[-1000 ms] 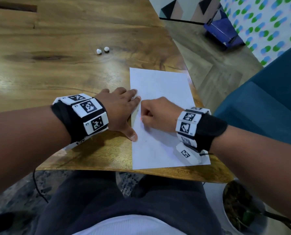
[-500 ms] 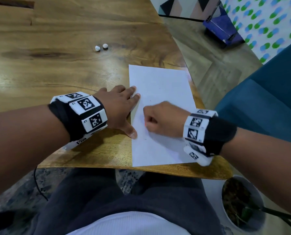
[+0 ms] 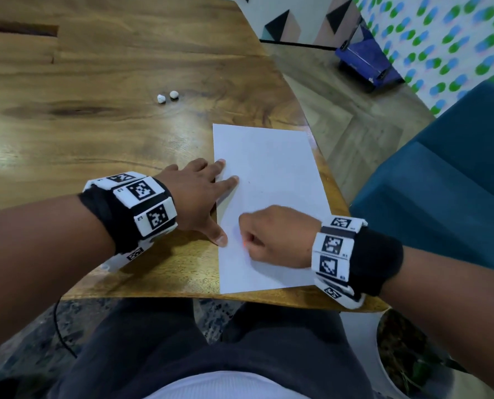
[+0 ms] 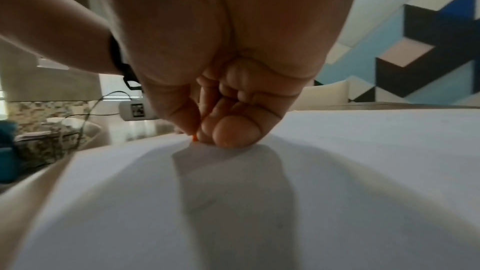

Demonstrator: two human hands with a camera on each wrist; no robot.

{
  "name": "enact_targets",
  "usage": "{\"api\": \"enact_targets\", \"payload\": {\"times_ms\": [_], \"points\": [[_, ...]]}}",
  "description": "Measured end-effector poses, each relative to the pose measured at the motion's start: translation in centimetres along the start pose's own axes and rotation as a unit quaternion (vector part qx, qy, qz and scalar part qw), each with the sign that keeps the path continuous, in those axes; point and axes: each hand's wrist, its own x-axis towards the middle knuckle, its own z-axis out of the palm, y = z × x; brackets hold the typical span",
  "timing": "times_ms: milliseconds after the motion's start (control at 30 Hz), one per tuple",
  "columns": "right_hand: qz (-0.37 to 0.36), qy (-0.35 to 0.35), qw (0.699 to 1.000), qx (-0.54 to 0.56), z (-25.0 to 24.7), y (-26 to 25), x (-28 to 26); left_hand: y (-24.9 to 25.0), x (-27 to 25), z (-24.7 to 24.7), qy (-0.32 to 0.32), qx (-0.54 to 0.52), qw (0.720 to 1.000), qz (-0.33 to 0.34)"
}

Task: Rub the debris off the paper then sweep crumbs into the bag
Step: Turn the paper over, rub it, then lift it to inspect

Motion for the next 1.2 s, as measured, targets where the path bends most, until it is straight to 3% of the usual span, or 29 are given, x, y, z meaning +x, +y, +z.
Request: {"api": "enact_targets", "payload": {"times_ms": [100, 167, 300, 367, 467, 600, 667, 767, 867, 900, 967, 1067, 1200], "points": [[0.022, 0.017, 1.0, 0.012, -0.8, 1.2, -0.8, 0.2, 0.1, -0.3, -0.004, -0.018, 1.0, -0.002], [0.095, 0.07, 0.99, 0.083, -2.3, 3.6, -1.2, 0.2, 0.2, -0.5, -0.001, -0.039, 0.999, 0.001], [0.241, 0.166, 0.916, 0.274, -4.2, 9.9, -2.0, -0.8, 0.6, -1.3, 0.079, -0.129, 0.988, -0.021], [0.299, 0.157, 0.909, 0.244, -4.5, 11.6, -1.8, -1.5, 1.2, -1.8, 0.121, -0.142, 0.979, -0.085], [0.349, 0.131, 0.911, 0.174, -4.2, 11.5, -1.0, -1.6, 1.9, -2.6, 0.087, -0.132, 0.974, -0.162], [0.345, 0.158, 0.908, 0.176, -3.8, 10.4, 0.4, -1.3, 2.8, -3.0, 0.071, -0.199, 0.964, -0.158], [0.349, 0.18, 0.897, 0.205, -3.7, 10.5, 0.8, -1.4, 2.9, -3.0, 0.093, -0.276, 0.944, -0.153], [0.35, 0.202, 0.873, 0.274, -3.5, 11.3, 0.9, -1.4, 2.8, -3.4, 0.153, -0.404, 0.892, -0.134], [0.366, 0.231, 0.831, 0.35, -3.3, 12.3, 0.6, -1.5, 2.7, -4.0, 0.179, -0.471, 0.857, -0.111], [0.375, 0.241, 0.814, 0.374, -3.2, 12.7, 0.4, -1.5, 2.9, -4.1, 0.181, -0.466, 0.86, -0.106], [0.378, 0.245, 0.79, 0.416, -3.0, 13.4, 0.0, -1.1, 3.2, -4.4, 0.16, -0.408, 0.892, -0.108], [0.371, 0.227, 0.794, 0.425, -2.5, 14.0, -0.1, 0.6, 3.7, -4.0, 0.102, -0.305, 0.94, -0.11], [0.35, 0.254, 0.777, 0.457, -2.3, 13.4, 0.2, 2.5, 4.9, -3.6, 0.09, -0.278, 0.95, -0.111]]}}
